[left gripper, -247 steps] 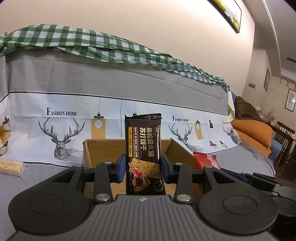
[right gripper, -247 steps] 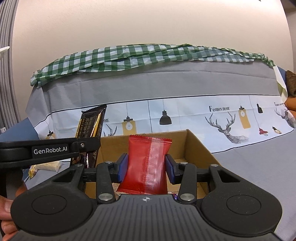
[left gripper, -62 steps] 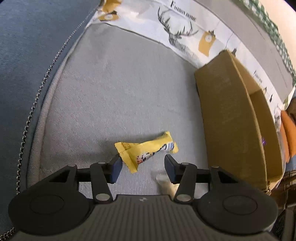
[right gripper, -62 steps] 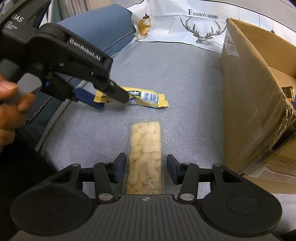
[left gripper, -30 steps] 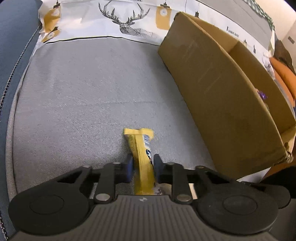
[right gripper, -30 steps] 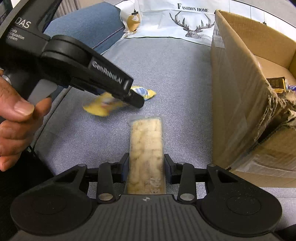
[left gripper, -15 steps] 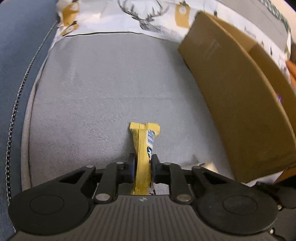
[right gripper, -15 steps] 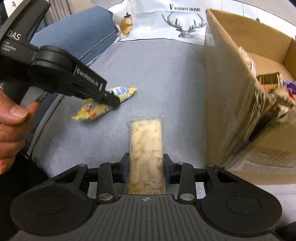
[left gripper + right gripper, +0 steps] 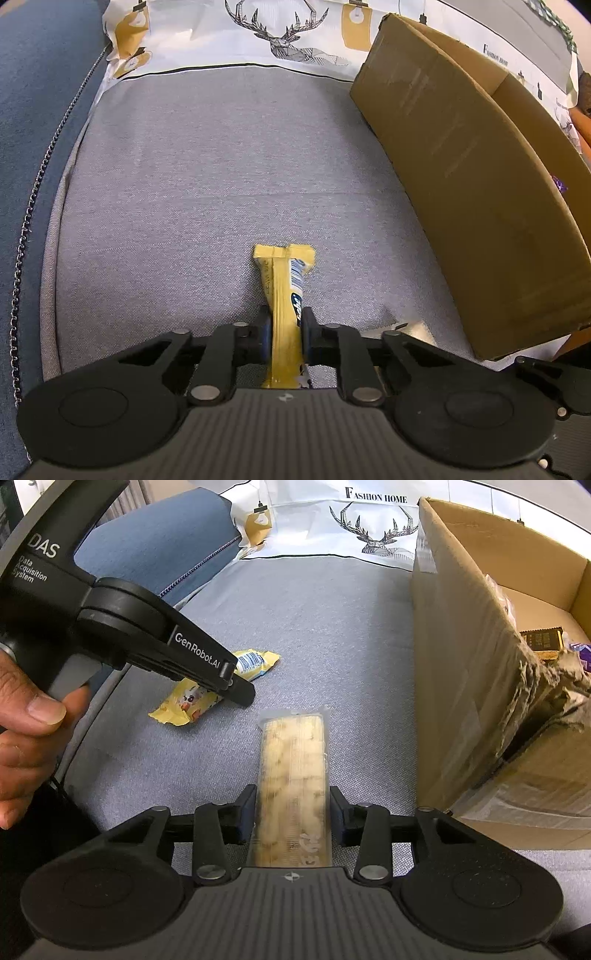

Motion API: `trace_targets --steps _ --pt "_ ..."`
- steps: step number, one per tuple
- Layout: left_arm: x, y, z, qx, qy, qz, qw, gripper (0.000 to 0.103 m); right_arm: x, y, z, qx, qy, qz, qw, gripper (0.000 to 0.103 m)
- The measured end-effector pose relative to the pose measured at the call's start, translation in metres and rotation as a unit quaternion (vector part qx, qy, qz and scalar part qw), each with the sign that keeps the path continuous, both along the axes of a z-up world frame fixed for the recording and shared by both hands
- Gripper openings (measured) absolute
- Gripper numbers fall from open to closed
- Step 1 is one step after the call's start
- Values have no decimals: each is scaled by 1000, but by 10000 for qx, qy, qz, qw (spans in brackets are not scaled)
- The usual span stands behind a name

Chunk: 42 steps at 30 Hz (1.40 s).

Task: Organize snacks
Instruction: 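Carry the yellow candy and cream bar over the box with both tools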

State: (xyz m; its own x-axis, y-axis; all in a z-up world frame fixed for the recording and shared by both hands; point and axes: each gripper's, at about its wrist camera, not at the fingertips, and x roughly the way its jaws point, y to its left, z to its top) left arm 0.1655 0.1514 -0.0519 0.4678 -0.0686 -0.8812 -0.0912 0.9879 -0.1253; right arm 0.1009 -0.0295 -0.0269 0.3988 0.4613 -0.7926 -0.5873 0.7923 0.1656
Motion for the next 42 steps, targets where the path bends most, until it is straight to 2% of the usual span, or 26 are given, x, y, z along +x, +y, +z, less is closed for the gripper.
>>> trace_targets --steps 4,9,14,17,25,32,38,42 --pt "-4 -3 6 124 -152 46 9998 13 -2 -2 2 2 -119 12 9999 38" --pt "-21 -5 27 168 -769 117 9968 13 -3 -9 12 265 -346 -123 9990 38" --pt "-41 0 47 2 -1212 368 9920 13 -10 -16 22 448 -492 -114 9977 38" --pt "-53 -6 57 -39 -1358 314 9902 13 -13 -22 29 556 -620 -81 9965 38" --pt "-70 -28 65 95 -1497 89 9886 13 -18 -37 51 826 -997 -133 9915 38" --pt "-73 -31 65 166 -1570 48 9874 13 -22 -47 67 1004 -1213 -171 9874 38" --pt "-81 -31 70 105 -1798 95 9836 13 -26 -60 82 1266 -1530 -195 9799 38" --pt "-89 -30 76 -101 -2022 182 9791 13 -25 -67 90 1454 -1748 -290 9734 38"
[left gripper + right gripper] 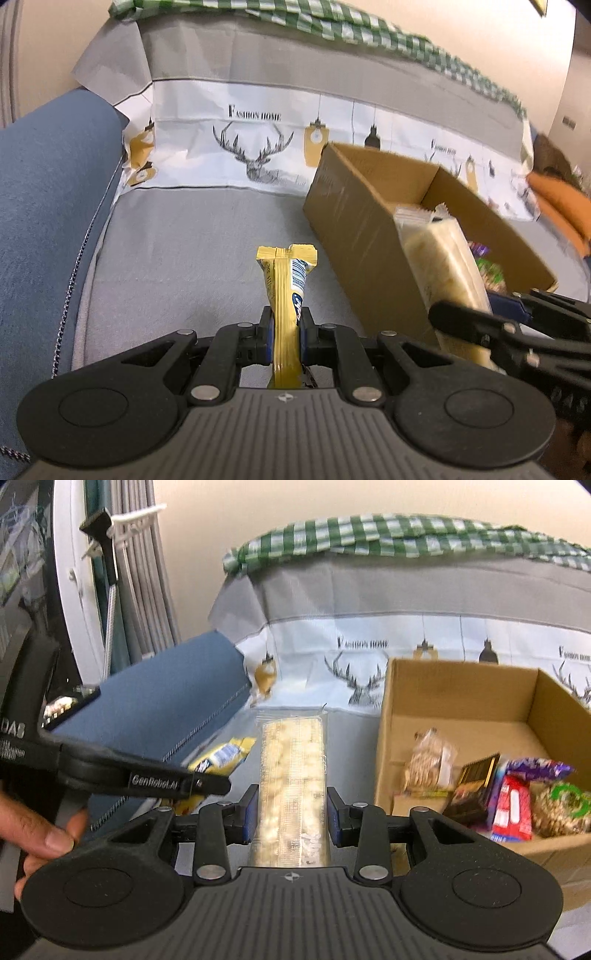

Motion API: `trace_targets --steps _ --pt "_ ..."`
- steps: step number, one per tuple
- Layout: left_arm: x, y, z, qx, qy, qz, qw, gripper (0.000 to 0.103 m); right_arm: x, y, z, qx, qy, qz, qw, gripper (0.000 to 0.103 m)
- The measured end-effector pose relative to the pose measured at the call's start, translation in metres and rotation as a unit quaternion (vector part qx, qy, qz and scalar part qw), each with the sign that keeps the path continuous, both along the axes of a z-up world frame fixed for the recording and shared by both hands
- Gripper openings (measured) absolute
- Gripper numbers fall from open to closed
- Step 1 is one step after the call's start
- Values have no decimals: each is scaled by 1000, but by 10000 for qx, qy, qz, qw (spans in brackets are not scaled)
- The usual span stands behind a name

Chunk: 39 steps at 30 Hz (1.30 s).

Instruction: Organize snacks

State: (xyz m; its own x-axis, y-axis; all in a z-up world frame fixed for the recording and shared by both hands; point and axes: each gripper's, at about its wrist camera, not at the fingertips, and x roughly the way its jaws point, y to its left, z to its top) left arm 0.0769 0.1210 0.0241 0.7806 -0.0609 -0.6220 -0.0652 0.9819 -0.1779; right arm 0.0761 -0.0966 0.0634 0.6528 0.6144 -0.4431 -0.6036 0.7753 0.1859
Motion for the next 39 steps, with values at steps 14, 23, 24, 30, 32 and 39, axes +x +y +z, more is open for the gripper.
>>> trace_targets --steps 14,23,24,30,32,39 --pt "33 -70 49 205 -814 -223 9962 13 42 -67 22 679 -673 -2084 9734 38" --pt "70 -170 97 126 -1561 -804 9844 70 61 -124 20 730 -1067 -3580 9247 89" --pt "68 -174 94 123 -1539 -778 9849 71 62 -126 20 718 -1086 -3556 9255 90" --pt "35 -176 66 -52 -1439 -175 9894 84 69 -144 14 556 -774 -3363 9369 102" --pt "18 -172 59 -74 -1472 125 9890 85 69 -149 14 503 -684 -3264 9414 102" --pt "-19 -174 41 -133 -1208 285 9922 90 44 -160 28 154 -637 -2873 9556 102"
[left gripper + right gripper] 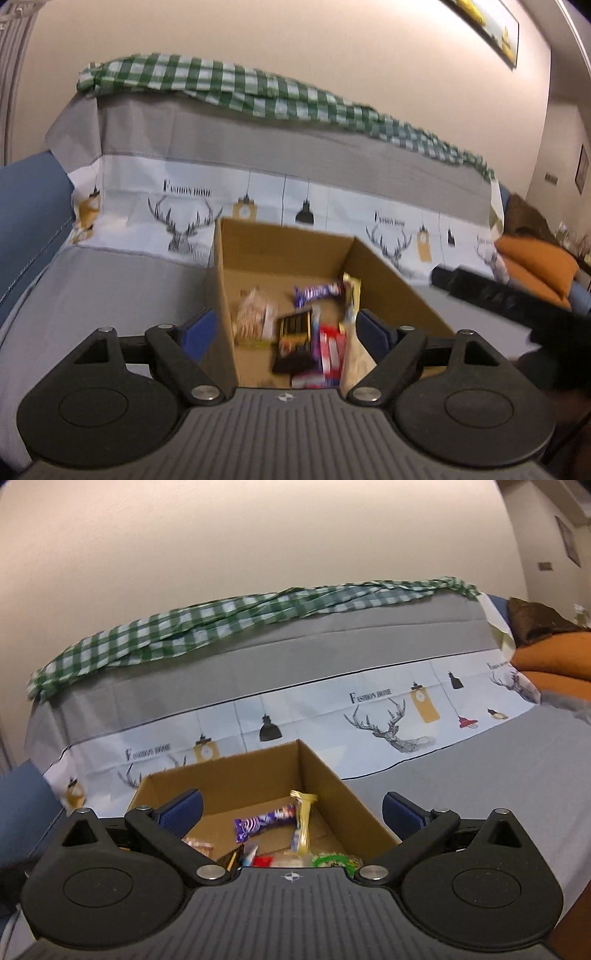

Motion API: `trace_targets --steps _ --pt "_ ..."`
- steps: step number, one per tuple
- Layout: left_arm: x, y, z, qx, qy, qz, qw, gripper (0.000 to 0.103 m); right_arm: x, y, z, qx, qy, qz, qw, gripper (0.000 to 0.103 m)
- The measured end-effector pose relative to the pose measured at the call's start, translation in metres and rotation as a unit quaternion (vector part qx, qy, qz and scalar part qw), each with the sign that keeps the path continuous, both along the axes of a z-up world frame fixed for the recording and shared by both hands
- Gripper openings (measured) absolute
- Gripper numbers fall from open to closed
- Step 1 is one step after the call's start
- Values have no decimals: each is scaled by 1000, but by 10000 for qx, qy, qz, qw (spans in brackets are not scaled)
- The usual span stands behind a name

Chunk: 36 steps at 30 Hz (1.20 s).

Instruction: Organize snacks

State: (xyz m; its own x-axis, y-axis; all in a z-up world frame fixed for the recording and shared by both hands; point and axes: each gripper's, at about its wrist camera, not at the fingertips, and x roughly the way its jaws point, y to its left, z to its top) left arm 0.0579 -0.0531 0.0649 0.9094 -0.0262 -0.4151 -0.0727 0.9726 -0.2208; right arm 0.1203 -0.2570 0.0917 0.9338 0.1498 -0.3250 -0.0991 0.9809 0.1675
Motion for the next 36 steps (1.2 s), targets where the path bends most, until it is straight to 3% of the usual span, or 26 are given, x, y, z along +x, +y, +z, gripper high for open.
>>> trace_targets --steps 4,8,11,16,36 --pt "-5 3 -9 -141 373 -25 9992 102 -27 -12 7 -348 78 168 9992 102" --pt "-8 -3 -18 150 656 137 9976 103 -42 -26 7 -273 589 299 9974 102" --pt "-9 -4 -24 94 874 109 9961 103 -44 -30 4 -283 800 407 9956 102" --pt "-6 -5 -27 181 1098 301 9933 103 -32 -19 -14 -651 1239 427 9892 102" --pt "-8 -9 -29 147 1135 241 9931 103 -30 -1 -17 -1008 1157 644 9861 102"
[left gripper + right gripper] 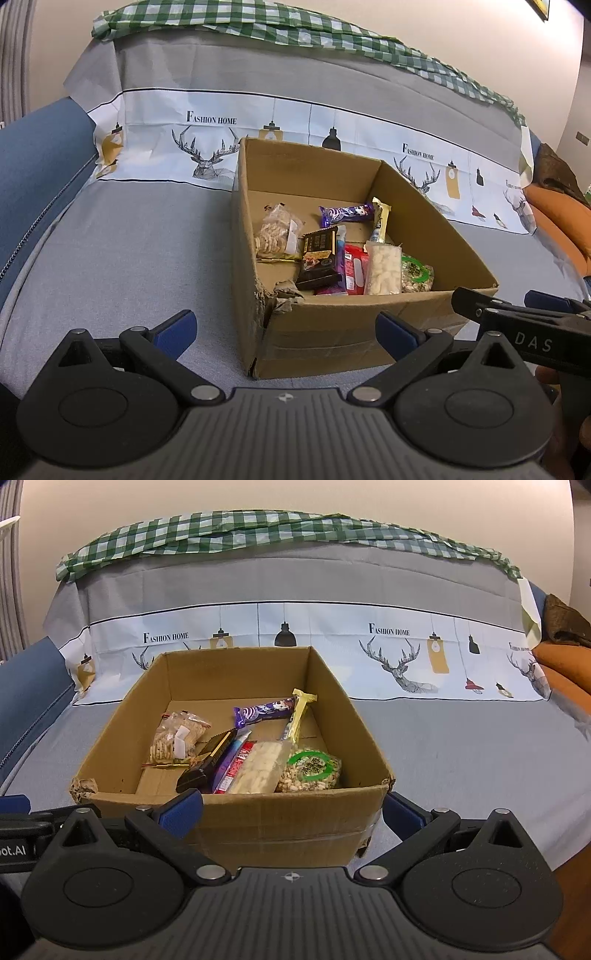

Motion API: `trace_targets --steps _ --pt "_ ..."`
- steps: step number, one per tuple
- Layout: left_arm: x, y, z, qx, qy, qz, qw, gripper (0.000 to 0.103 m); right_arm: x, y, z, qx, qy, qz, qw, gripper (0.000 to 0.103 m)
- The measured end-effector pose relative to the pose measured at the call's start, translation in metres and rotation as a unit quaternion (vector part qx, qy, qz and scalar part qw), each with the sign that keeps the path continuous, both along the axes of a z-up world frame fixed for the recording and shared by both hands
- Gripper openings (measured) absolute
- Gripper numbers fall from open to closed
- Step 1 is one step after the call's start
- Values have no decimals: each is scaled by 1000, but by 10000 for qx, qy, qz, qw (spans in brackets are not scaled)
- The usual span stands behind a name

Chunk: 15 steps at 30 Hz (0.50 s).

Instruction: Organize snacks

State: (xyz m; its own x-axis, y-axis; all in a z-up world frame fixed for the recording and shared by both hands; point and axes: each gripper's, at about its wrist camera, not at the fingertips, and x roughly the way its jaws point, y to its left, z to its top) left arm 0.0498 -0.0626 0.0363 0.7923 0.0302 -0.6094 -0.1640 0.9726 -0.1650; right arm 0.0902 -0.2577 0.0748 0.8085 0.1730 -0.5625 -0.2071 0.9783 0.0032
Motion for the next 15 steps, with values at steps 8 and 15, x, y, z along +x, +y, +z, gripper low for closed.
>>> trace_targets --steps 8,15 --pt "-1 -2 0 0 -11 -18 10000 103 -2 3 -1 -65 -47 72 9999 102" --pt "-1 -3 1 0 -26 -24 10000 103 -2 2 -1 -50 -52 69 10000 102"
